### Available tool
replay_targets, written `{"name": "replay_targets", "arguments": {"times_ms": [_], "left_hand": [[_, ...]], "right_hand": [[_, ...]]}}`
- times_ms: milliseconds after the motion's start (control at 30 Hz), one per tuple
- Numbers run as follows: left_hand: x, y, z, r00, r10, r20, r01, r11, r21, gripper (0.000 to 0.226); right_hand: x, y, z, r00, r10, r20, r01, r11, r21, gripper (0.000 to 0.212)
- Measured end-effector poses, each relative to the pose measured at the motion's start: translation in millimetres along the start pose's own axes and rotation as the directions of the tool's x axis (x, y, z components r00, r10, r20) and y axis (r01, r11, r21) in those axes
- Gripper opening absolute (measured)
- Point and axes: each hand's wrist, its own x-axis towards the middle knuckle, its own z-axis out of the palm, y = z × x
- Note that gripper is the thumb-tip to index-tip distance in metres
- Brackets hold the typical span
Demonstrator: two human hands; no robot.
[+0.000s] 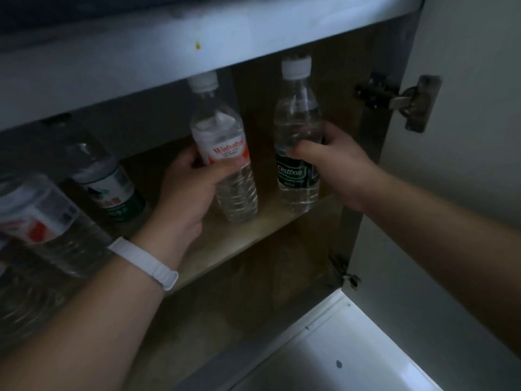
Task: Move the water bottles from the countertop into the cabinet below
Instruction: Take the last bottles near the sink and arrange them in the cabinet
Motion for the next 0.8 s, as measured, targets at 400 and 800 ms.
{"name": "replay_targets", "arguments": {"times_ms": [400, 800], "left_hand": [[3, -30, 2, 0.997, 0.073, -0.001, -0.072, 0.994, 0.08, 0.043], [-8, -64, 21, 0.993, 0.036, -0.115, -0.005, 0.966, 0.258, 0.076]], "right_hand": [[17, 26, 5, 1.0, -0.015, -0.015, 0.015, 0.999, -0.03, 0.061], [6, 85, 33, 0.924, -0.143, -0.354, -0.014, 0.915, -0.404, 0.084]]}}
